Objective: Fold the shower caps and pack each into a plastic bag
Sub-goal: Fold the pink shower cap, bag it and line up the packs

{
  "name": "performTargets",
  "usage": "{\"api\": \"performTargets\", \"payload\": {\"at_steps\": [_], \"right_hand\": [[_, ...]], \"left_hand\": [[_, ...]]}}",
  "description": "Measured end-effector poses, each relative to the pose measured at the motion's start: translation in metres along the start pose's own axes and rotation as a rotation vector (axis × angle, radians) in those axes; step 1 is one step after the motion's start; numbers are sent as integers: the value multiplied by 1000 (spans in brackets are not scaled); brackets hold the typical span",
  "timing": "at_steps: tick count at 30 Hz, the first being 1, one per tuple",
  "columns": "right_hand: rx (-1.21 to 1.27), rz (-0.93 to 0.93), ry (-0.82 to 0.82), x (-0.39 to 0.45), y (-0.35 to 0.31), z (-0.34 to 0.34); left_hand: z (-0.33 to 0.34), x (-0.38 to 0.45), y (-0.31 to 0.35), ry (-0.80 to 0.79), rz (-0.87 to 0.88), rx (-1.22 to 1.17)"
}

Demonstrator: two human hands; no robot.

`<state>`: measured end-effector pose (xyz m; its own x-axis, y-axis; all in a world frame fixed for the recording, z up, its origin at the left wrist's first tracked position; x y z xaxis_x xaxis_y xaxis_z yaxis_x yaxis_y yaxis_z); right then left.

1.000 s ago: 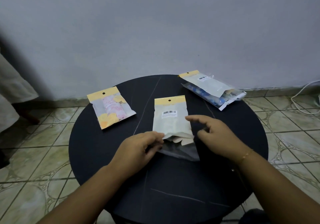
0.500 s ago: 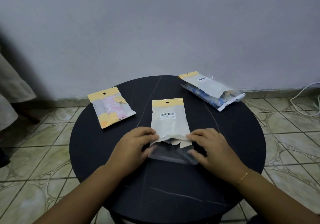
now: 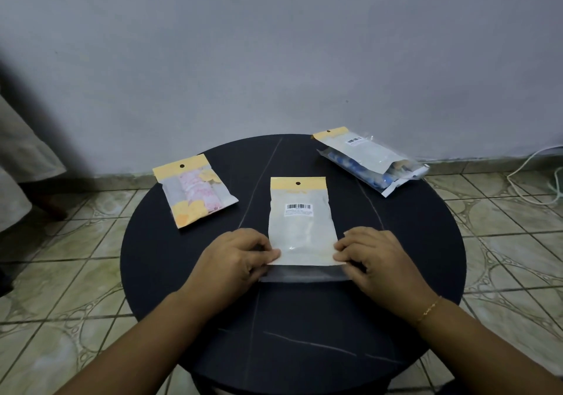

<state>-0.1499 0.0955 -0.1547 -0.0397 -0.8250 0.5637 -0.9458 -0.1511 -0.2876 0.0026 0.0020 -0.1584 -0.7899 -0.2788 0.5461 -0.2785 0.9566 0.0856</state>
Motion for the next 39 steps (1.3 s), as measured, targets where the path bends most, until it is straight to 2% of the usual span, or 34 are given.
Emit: {"api": "performTargets", "payload": {"at_steps": [4, 11, 17, 19, 22, 26, 29, 32, 39], "right_hand": [[2, -11, 4, -1, -6, -3], [17, -86, -77, -4, -23, 10], [191, 133, -211, 1, 4, 19], [223, 186, -274, 1, 9, 24], [276, 259, -313, 4, 10, 25], [356, 422, -358, 2, 16, 25], [371, 494, -373, 1, 16, 26], [410, 575, -295, 0, 21, 26], [519, 767, -158, -5, 39, 32]], "left_hand": [[-8, 0, 8, 53, 23, 18], [-4, 2, 13, 3, 30, -45], [1, 3, 0, -105, -97, -177], [2, 4, -7, -157, -201, -256], [12, -4, -26, -221, -495, -457], [17, -13, -36, -194, -740, -606], [22, -19, -42, -191, -863, -684], [24, -22, -47, -205, -956, -706], [23, -22, -56, -187, -1053, -671]]}}
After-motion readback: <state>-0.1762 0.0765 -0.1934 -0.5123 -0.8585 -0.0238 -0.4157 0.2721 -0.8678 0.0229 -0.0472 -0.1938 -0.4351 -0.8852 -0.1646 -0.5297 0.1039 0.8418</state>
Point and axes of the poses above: each hand's wrist, its own x-axis towards the middle knuckle, its own z-axis out of the palm, y = z × x, the point moved 10 cm from there along x, towards the middle knuckle, and after that the axes turned 3 degrees about x, right-handed, at the moved point
